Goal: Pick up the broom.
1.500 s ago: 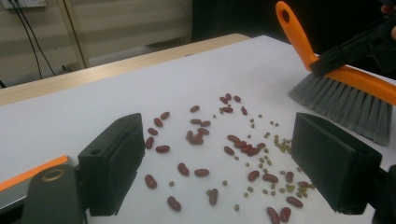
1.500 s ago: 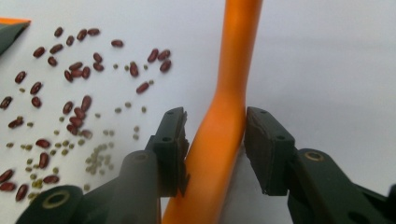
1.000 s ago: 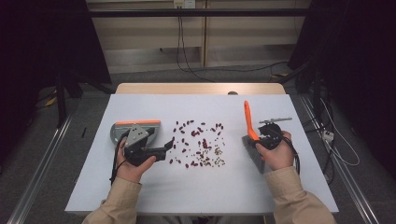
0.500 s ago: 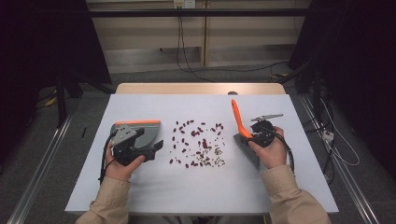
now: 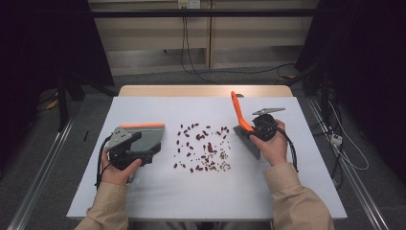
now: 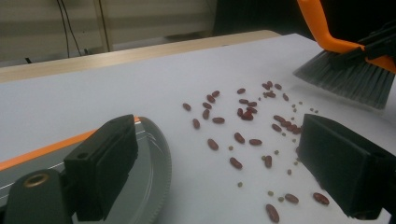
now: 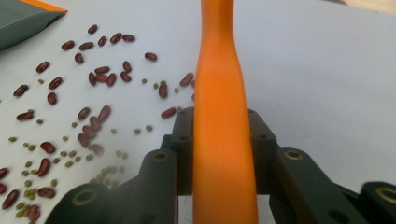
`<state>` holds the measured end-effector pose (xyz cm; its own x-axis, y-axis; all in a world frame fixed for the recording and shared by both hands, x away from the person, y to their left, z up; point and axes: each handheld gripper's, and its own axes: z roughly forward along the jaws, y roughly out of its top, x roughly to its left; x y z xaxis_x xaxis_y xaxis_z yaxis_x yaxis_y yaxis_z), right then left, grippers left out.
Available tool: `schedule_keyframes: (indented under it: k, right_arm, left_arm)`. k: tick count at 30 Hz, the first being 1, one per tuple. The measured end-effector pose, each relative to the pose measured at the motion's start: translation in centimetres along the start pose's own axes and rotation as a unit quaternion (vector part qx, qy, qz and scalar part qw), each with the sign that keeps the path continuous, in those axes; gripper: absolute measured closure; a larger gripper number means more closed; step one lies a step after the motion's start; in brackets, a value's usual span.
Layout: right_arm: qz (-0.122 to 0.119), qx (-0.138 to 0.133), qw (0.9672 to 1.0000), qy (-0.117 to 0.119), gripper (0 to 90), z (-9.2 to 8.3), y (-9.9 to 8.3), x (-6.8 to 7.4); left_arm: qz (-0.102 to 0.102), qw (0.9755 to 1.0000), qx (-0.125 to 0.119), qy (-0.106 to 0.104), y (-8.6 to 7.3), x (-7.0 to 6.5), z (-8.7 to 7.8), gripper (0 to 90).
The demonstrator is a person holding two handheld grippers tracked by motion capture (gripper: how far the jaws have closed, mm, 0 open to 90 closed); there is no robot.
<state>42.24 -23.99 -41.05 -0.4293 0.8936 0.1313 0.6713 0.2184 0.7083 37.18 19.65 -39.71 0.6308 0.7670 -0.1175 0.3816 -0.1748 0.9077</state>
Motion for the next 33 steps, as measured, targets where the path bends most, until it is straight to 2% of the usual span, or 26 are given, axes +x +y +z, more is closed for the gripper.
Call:
schedule_keyframes:
  k: [6,9,13,17,21,23,25,33]
  right_arm:
    - [0.015,-0.016,0.9998,-0.002,70.4,0.5,0.7,-1.0]
    - [0.016,-0.024,0.9995,-0.013,70.5,0.4,1.1,-1.3]
    - [0.021,-0.031,0.9993,-0.007,70.5,0.6,1.3,-1.3]
    - [0.017,-0.025,0.9995,-0.006,70.5,1.1,1.3,-1.2]
    - [0.011,-0.027,0.9996,-0.006,70.5,1.3,1.5,-1.1]
    - [0.012,-0.027,0.9995,-0.007,70.5,1.2,1.7,-1.1]
    - [0.003,-0.032,0.9994,-0.011,70.5,1.1,1.9,-1.0]
    - [-0.008,-0.032,0.9994,-0.006,70.5,1.5,2.7,-0.8]
  left_arm:
    - [0.000,1.0000,0.004,0.001,0.0,0.1,0.2,11.8]
    - [-0.001,1.0000,0.004,0.001,0.0,0.3,0.2,11.8]
    - [-0.005,1.0000,0.004,-0.002,-0.1,0.6,0.2,10.5]
    - [-0.005,0.9999,0.006,-0.007,-0.2,0.9,0.1,8.9]
    - [-0.013,0.9998,0.004,-0.016,-0.4,1.2,0.0,5.7]
    - [-0.013,0.9998,0.000,-0.017,-0.5,1.3,-0.1,5.4]
    - [-0.016,0.9996,-0.003,-0.022,-0.5,1.4,-0.2,5.0]
    - [-0.016,0.9994,-0.010,-0.028,-1.0,1.6,-0.7,4.6]
